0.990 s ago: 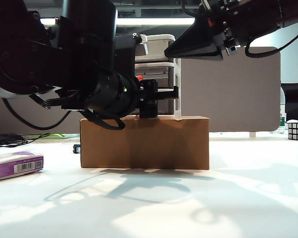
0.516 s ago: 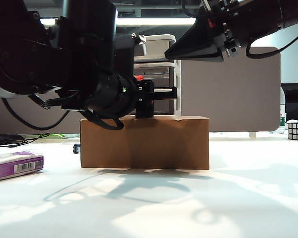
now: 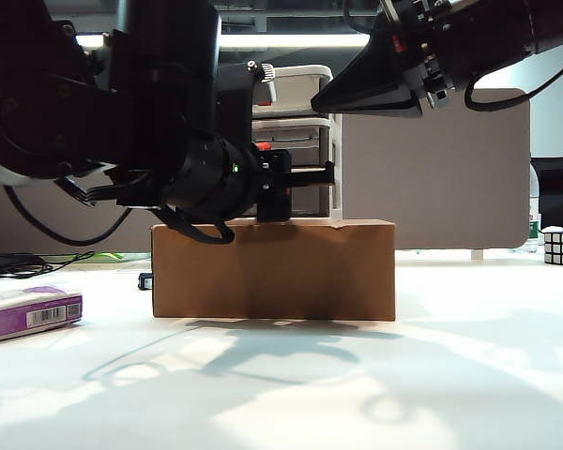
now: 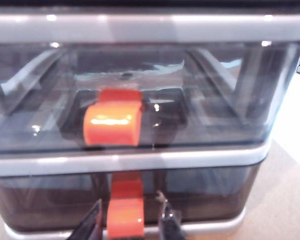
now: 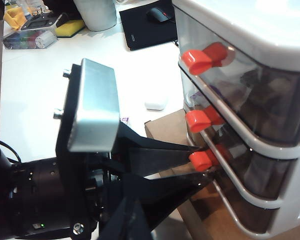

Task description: Open the third layer of the drawer on the table, pick up a pack of napkins on the table and put it in, and finally close the drawer.

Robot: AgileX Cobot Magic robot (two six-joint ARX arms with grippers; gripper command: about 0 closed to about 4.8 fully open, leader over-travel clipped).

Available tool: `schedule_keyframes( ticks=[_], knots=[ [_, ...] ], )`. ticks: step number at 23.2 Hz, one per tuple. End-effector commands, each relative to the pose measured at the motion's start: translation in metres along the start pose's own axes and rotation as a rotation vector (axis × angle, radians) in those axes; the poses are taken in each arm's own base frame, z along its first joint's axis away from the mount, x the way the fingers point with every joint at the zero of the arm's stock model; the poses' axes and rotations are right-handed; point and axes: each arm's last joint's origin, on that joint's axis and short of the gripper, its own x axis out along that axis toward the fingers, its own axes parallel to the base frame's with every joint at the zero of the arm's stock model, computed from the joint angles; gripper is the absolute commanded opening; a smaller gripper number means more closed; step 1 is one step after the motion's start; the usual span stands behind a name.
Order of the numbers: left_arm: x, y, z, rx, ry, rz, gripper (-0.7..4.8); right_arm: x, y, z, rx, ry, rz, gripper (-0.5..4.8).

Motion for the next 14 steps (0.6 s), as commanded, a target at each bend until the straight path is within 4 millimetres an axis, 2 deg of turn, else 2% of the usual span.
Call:
schedule_keyframes(
  ticks=[1, 9, 11, 14],
  knots=[
    [0.0, -0.0006, 0.0038, -0.015, -0.027, 0.001, 1.16, -0.0006, 0.0, 0.0032, -0.014, -0.013, -0.002, -0.06],
    [0.0, -0.0005, 0.0036, -0.014, -0.025, 0.001, 1.04, -0.0006, 0.0001, 0.0029, -0.011, -0.01, -0.002, -0.06],
    [0.0002, -0.0003, 0.0034, -0.014, -0.024, 0.002, 0.7, -0.0006, 0.0001, 0.0029, -0.011, -0.01, -0.002, -0.06],
    [0.0008, 0.0009, 0.0034, -0.017, -0.024, 0.004, 0.51, -0.0006, 0.0001, 0.0029, -0.012, -0.011, -0.002, -0.06]
  ],
)
